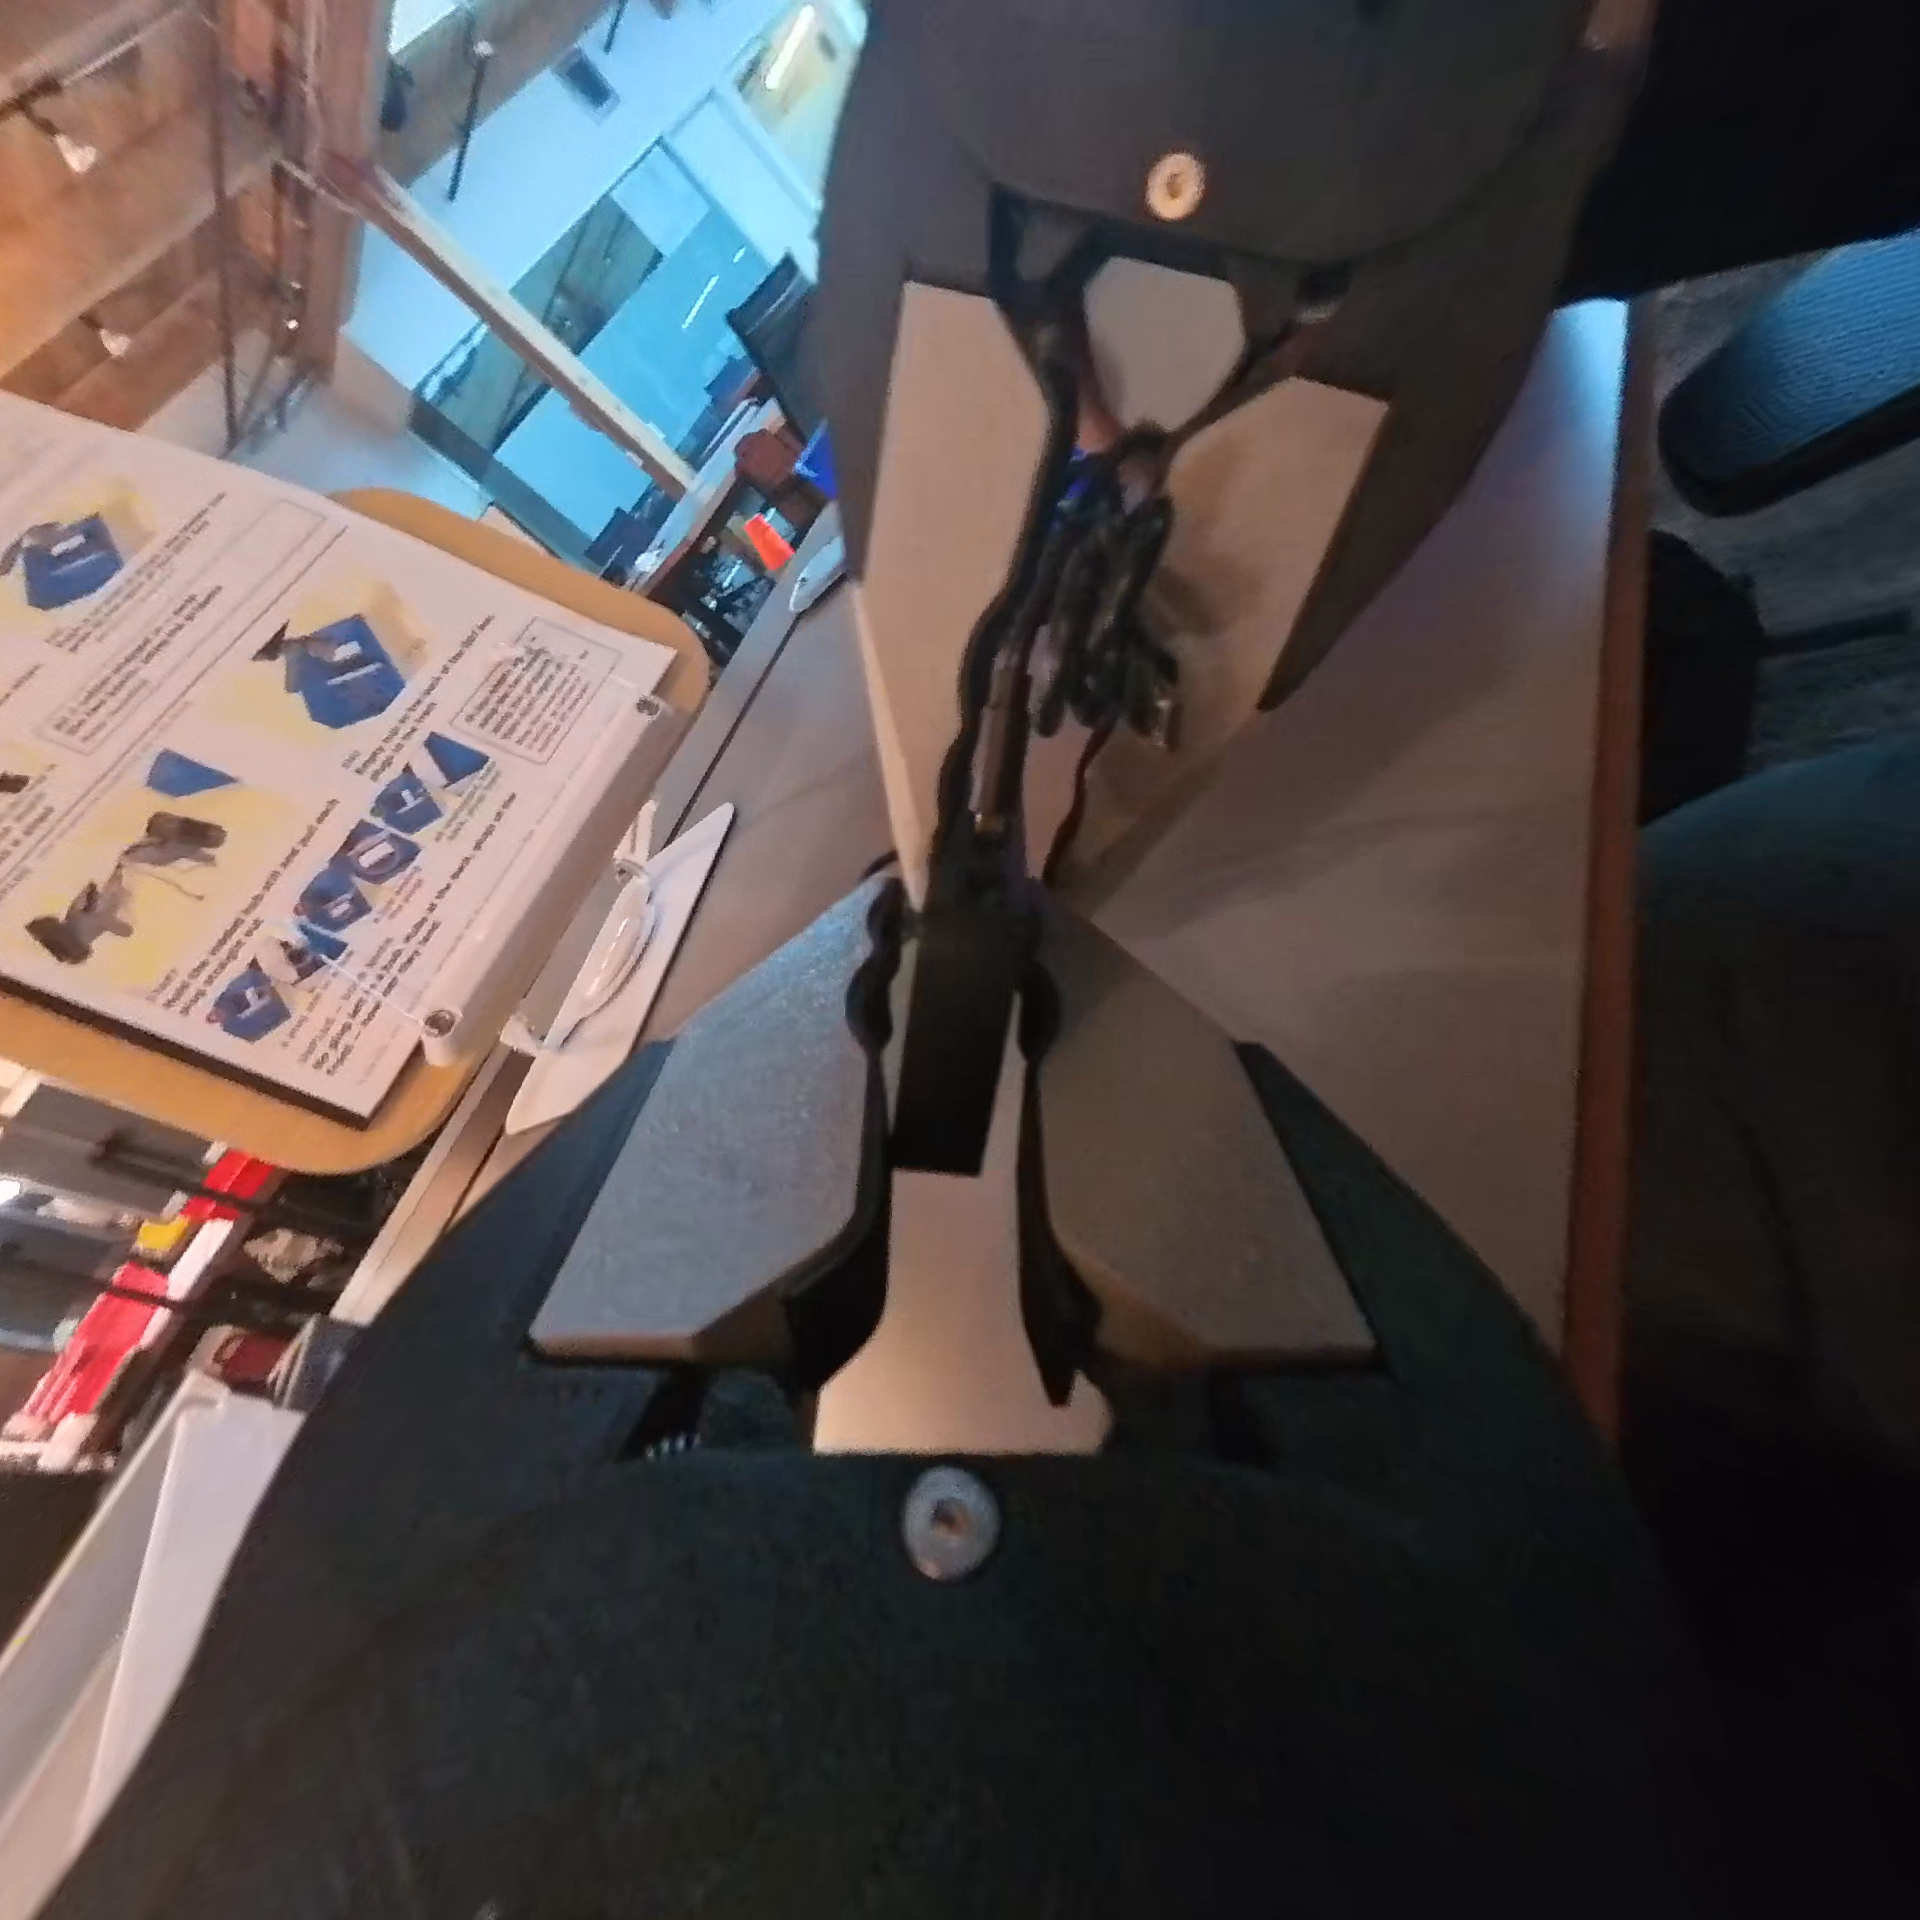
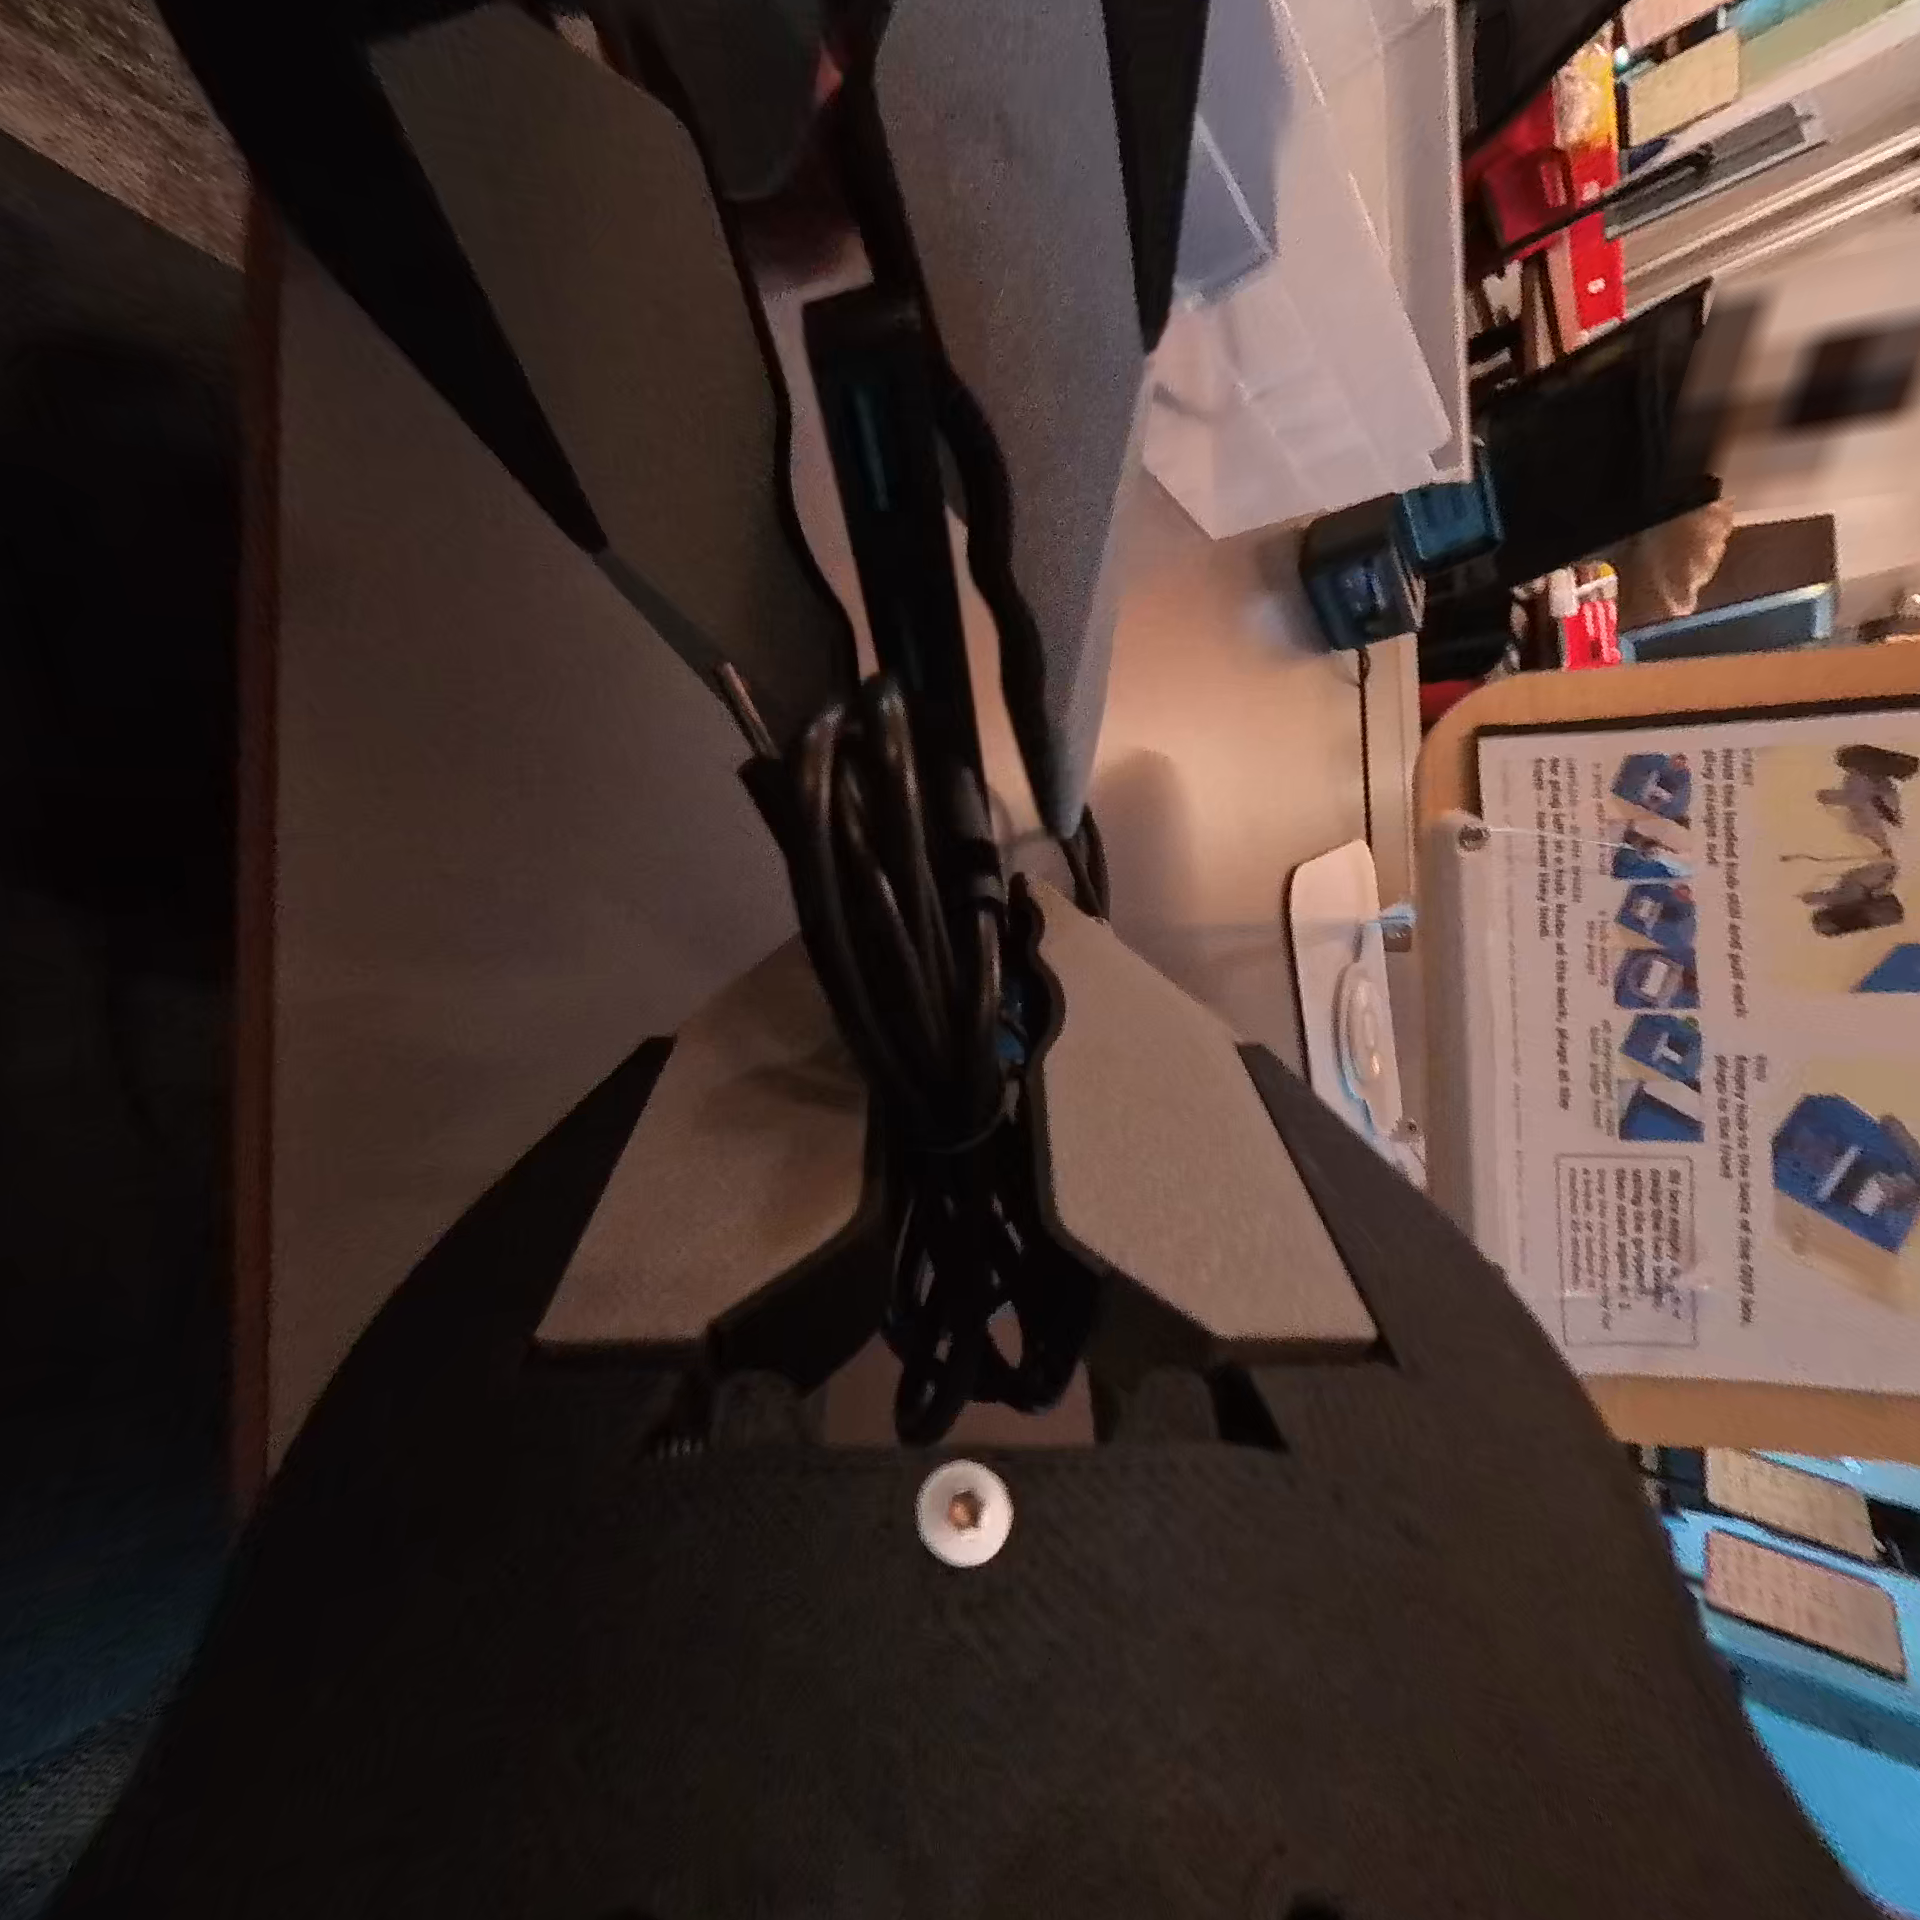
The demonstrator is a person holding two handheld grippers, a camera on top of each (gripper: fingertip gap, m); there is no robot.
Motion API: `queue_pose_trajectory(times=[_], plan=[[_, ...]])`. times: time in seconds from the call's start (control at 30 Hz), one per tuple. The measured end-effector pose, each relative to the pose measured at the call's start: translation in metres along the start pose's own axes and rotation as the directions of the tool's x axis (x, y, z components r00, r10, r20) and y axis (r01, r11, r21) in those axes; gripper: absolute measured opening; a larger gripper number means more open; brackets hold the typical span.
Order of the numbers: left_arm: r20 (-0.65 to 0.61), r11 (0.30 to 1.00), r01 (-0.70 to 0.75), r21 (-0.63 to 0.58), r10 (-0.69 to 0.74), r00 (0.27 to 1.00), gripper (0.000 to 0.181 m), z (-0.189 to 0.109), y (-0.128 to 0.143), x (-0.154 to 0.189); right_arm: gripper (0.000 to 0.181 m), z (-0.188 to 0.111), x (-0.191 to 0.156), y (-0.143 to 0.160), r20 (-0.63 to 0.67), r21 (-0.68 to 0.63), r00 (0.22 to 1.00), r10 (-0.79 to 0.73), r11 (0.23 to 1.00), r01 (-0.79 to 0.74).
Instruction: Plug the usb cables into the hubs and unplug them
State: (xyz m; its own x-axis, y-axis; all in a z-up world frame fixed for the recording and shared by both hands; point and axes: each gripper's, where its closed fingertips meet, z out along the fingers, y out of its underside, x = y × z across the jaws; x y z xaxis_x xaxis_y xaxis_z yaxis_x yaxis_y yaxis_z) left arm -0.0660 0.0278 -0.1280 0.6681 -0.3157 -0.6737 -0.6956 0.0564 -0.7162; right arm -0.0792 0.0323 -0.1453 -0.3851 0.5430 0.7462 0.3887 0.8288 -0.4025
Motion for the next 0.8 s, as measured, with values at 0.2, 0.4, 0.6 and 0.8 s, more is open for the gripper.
queue_pose_trajectory(times=[0.2, 0.4, 0.6, 0.8], plan=[[0.035, 0.994, 0.113, -0.008, -0.113, 0.993, 0.023, -0.002, -0.003, -0.005, 0.013, -0.005, 0.023, 0.039, -0.129, -0.115, 0.991, 0.045, 0.992, -0.060], [0.108, 0.984, 0.176, -0.015, -0.174, 0.979, 0.018, -0.045, -0.038, -0.050, 0.012, -0.002, 0.042, 0.093, -0.221, -0.227, 0.968, 0.121, 0.959, -0.171], [0.494, 0.831, 0.508, -0.227, -0.352, 0.795, 0.020, -0.159, 0.036, -0.174, 0.015, 0.018, 0.034, 0.135, -0.147, -0.324, 0.972, 0.182, 0.920, -0.221], [0.431, 0.520, 0.799, -0.303, -0.672, 0.602, 0.045, -0.162, 0.137, -0.153, 0.025, 0.026, 0.032, 0.128, -0.115, -0.256, 0.968, 0.224, 0.935, -0.247]])
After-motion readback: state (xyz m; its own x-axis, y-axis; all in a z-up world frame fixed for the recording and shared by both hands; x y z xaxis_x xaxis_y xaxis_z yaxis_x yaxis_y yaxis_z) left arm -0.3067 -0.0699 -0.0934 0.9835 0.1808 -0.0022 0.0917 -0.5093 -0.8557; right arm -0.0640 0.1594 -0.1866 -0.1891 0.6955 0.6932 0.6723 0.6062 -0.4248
